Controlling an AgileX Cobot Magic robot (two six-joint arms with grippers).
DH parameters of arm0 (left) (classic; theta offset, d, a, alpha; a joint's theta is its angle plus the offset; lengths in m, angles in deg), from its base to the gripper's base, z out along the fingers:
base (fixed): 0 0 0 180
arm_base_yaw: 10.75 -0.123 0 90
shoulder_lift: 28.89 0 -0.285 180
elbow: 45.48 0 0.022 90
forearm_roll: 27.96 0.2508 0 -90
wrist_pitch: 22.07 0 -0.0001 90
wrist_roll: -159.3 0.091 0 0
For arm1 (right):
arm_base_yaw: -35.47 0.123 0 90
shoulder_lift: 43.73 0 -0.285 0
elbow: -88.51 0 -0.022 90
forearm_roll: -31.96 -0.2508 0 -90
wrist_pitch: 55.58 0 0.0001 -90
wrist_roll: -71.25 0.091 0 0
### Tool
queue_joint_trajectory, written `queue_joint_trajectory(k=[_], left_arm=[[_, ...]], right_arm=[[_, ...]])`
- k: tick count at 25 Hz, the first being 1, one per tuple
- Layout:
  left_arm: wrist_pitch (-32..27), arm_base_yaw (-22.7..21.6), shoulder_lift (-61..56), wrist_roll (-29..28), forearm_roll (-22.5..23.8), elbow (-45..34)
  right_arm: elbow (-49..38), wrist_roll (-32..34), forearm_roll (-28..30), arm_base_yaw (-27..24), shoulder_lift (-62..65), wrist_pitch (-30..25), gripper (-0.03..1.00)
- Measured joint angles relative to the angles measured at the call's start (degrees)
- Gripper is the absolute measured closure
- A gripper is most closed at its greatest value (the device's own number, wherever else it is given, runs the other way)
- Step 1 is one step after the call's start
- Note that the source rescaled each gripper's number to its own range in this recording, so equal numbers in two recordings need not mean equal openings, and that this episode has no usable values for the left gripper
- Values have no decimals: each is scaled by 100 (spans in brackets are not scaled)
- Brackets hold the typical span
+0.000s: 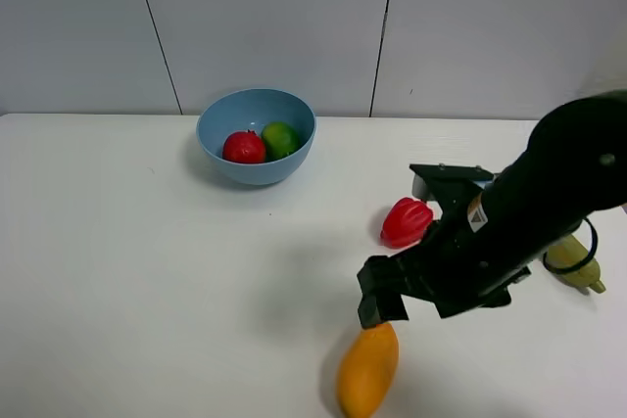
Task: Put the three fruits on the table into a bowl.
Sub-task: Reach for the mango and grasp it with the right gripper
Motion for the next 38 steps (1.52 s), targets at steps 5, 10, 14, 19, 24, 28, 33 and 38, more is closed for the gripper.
queue_joint_trajectory(k=[5, 10, 14, 19, 24, 28, 33, 38], left_arm=[[0, 0, 0, 0, -5, 0], [0, 0, 0, 0, -5, 0], [0, 0, 0, 0, -5, 0], [0, 0, 0, 0, -5, 0], [0, 0, 0, 0, -5, 0], [0, 0, 0, 0, -5, 0], [0, 0, 0, 0, -5, 0], [0, 0, 0, 0, -5, 0]], right_arm=[[-100, 393, -150, 0, -38, 62, 39], [-100, 565, -85, 58, -565, 62, 39], [-100, 602, -116, 209, -1093, 96, 39], [-100, 776, -329, 357, -1541, 488, 39], [-100, 1003, -407, 475, -1882, 587, 39], [-100, 1260, -429, 594, -2066, 723, 39], [-100, 1524, -388, 595, -2188, 878, 39], [-100, 1798, -212, 595, -2188, 932, 39]])
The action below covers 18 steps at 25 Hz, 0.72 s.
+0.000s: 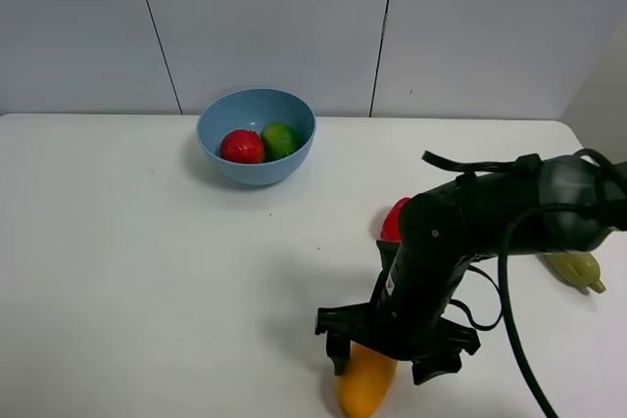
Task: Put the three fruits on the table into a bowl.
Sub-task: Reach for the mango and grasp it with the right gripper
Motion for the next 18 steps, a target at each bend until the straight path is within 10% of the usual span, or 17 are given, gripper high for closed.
queue_joint_trajectory(k=[18], left_arm=[[0, 0, 0, 0, 0, 0]], right_arm=[[0, 443, 527, 0, 0, -469, 44]])
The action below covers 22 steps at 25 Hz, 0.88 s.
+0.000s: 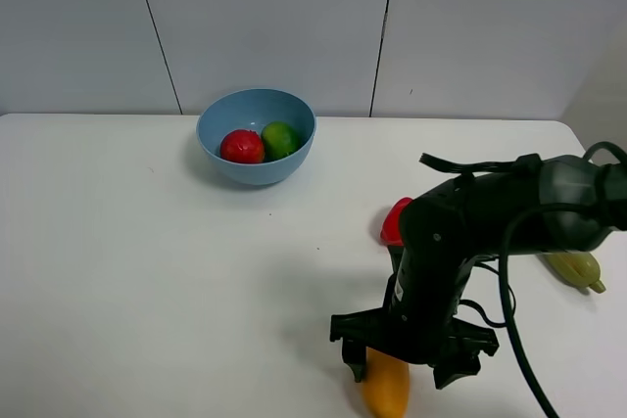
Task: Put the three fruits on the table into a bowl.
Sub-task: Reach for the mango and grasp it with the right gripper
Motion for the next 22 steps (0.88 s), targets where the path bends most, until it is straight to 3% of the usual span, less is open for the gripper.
queue_joint_trajectory(k=[11, 14, 16, 20, 22], left_arm=[[0, 0, 0, -5, 0, 0], [0, 0, 0, -5, 0, 0], [0, 0, 0, -5, 5, 0], [0, 0, 0, -1, 5, 0], [0, 0, 0, -1, 5, 0]], right_arm=[[0, 0, 7, 0, 0, -66, 92], [0, 0, 34, 0, 0, -127, 97], [0, 0, 82, 0, 0, -163, 94], [0, -21, 265, 0, 0, -301, 62], [0, -41, 395, 0, 0, -316, 51]])
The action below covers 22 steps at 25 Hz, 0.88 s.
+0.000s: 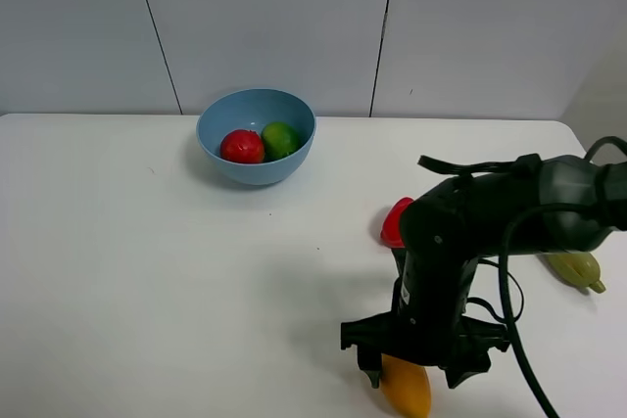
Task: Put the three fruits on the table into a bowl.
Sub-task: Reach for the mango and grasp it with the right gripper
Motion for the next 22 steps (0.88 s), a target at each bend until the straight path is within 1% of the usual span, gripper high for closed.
queue_joint_trajectory(k=[3, 9, 12, 15, 22], left_arm=[[0, 0, 0, 0, 0, 0], [0, 0, 0, 0, 0, 0], [0, 0, 0, 0, 0, 0], [0, 0, 0, 0, 0, 0], [0, 0, 0, 0, 0, 0]], right_arm=[[0, -5, 165, 0, 0, 5, 47], [0, -5, 408, 0, 0, 35, 46], [0, -5, 445, 0, 0, 73, 46], [-181, -5, 415, 0, 0, 255, 46], [-255, -5, 406, 0, 0, 362, 46]])
